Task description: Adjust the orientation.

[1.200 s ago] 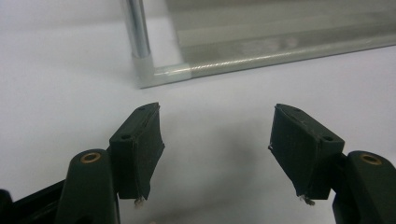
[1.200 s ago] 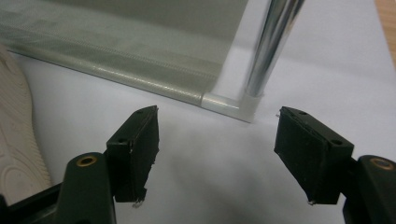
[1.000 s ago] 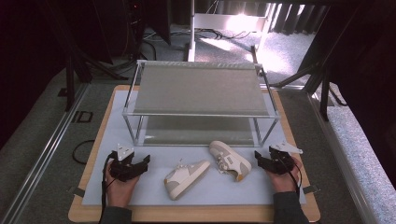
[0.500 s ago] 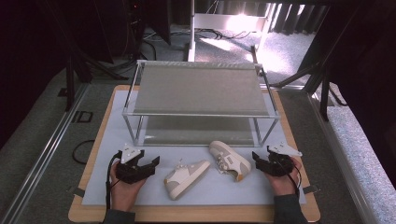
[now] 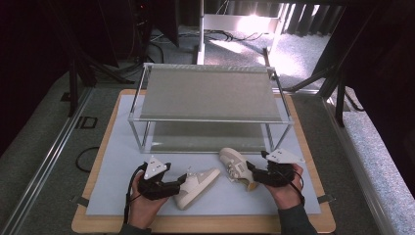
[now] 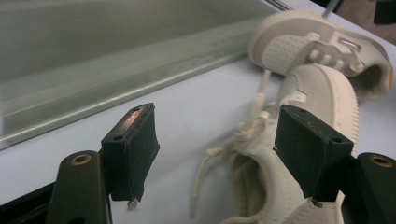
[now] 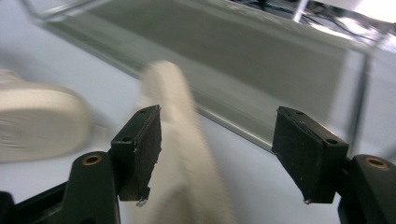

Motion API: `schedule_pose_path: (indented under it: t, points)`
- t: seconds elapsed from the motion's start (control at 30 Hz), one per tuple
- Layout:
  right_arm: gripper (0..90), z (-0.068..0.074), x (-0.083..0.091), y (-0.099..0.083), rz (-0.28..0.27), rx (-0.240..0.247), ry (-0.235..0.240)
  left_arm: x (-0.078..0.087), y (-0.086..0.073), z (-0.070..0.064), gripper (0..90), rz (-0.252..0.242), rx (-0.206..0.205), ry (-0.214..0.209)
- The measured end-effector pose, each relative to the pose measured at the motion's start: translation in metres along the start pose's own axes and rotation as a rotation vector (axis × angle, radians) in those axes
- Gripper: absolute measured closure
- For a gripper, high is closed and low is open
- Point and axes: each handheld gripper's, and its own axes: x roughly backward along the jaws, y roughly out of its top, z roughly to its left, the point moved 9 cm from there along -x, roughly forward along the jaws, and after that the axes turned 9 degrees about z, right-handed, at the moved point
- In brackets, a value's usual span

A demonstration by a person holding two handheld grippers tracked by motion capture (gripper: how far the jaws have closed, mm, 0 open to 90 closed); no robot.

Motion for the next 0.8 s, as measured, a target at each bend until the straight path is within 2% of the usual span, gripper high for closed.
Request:
schedule_pose_path:
  t: [0.1, 0.2, 0.33, 0.4, 0.67, 0.8]
  points:
    - [32.5, 0.017, 0.000, 0.009, -0.011, 0.034, 0.030, -0.004, -0.002, -0.006, 29.4, 0.014, -0.017, -0.006]
    - [32.5, 0.036, -0.003, 0.014, -0.015, 0.055, 0.083, -0.006, -0.002, -0.011, 29.5, 0.021, -0.027, -0.013]
    - [32.4, 0.061, -0.010, 0.018, -0.006, 0.111, 0.119, -0.008, -0.003, -0.016, 29.6, 0.029, -0.045, -0.020]
    - [32.5, 0.069, -0.015, 0.021, -0.001, 0.121, 0.132, -0.008, -0.003, -0.018, 29.5, 0.031, -0.053, -0.020]
    - [32.6, 0.088, -0.035, 0.029, 0.024, 0.155, 0.161, -0.009, -0.004, -0.021, 29.9, 0.030, -0.049, -0.041]
    - [33.4, 0.091, -0.040, 0.029, 0.037, 0.156, 0.170, -0.009, -0.004, -0.022, 29.9, 0.026, -0.060, -0.045]
